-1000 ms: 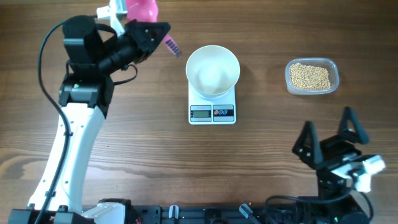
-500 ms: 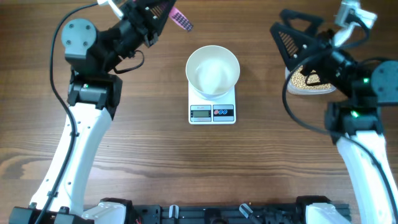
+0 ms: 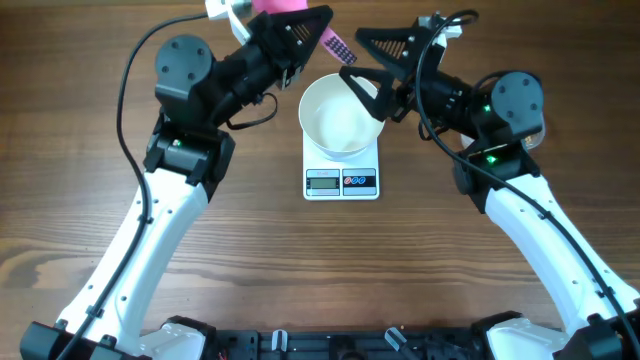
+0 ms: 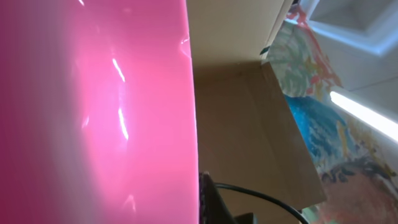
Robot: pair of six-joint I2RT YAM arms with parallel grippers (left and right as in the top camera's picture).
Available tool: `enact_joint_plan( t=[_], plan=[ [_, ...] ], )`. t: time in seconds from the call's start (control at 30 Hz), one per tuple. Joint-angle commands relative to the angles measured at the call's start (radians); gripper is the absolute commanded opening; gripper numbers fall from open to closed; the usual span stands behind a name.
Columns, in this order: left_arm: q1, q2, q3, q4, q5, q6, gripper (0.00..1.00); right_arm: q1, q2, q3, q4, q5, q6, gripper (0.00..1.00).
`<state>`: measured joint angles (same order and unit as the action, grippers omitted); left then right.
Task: Scoop item into bowl and weigh 150g on scale
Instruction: 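Bring the right gripper to the scoop above the bowl, then grasp the scoop with the right gripper and open the left gripper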
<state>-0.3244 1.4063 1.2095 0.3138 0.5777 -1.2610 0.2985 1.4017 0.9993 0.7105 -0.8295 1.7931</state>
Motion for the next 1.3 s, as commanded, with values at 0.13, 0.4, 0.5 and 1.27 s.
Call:
enact_joint_plan(
  t=[0.13,0.4,0.5,1.27],
  plan=[
    [-0.063,0.002,0.008,-0.066,-0.055,-0.034,0.04,0.03,-0.006,0.011,-0.025,0.045,-0.04,0.5],
    [-0.079,0.002,0.008,-0.072,-0.094,-0.034,0.04,0.029,-0.006,0.011,-0.048,0.071,-0.038,0.34],
    [-0.079,0.002,0.008,-0.073,-0.105,-0.034,0.04,0.029,-0.006,0.011,-0.08,0.082,-0.036,0.29],
    [-0.08,0.002,0.008,-0.125,-0.127,-0.056,0.04,0.029,-0.006,0.011,-0.08,0.099,0.016,0.23]
  ],
)
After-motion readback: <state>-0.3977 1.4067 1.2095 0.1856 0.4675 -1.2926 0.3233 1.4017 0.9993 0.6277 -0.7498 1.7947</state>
